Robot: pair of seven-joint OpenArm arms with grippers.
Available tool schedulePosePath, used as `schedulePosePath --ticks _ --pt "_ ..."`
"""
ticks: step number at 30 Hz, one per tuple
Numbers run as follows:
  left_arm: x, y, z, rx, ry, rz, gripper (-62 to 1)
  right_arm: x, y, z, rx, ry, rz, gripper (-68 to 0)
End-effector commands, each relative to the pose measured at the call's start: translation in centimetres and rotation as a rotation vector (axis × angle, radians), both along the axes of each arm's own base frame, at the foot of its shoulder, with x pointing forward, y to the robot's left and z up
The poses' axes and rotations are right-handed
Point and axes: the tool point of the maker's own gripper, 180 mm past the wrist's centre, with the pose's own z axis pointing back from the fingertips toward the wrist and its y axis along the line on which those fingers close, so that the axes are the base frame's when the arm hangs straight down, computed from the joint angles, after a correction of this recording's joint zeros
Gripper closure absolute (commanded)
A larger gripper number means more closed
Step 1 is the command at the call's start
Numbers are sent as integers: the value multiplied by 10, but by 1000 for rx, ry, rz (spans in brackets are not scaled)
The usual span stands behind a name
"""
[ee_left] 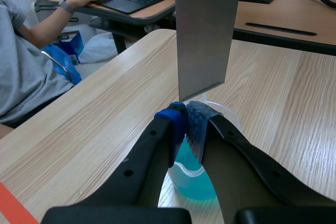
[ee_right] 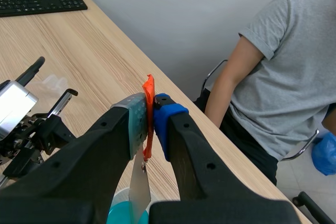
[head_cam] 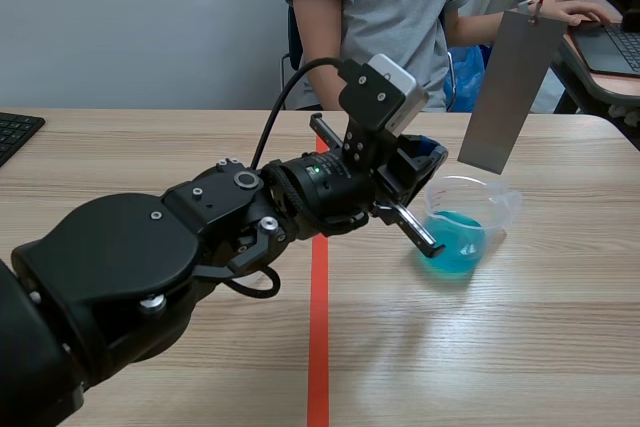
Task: Do the redox reaction experiment.
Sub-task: 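Raise the plate and point at it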
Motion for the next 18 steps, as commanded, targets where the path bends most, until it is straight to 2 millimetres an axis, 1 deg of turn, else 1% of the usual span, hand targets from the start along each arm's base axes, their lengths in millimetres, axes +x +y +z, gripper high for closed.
schedulePosePath --ticks 1,8,18 --pt "4 -9 21 -50 -39 -10 -31 -2 2 17 9 -50 20 -11" --pt "5 -16 31 -74 -53 -15 -31 -2 2 17 8 -50 20 -11" --pt "5 -16 32 -79 -58 -12 -31 -2 2 17 9 -50 20 -11"
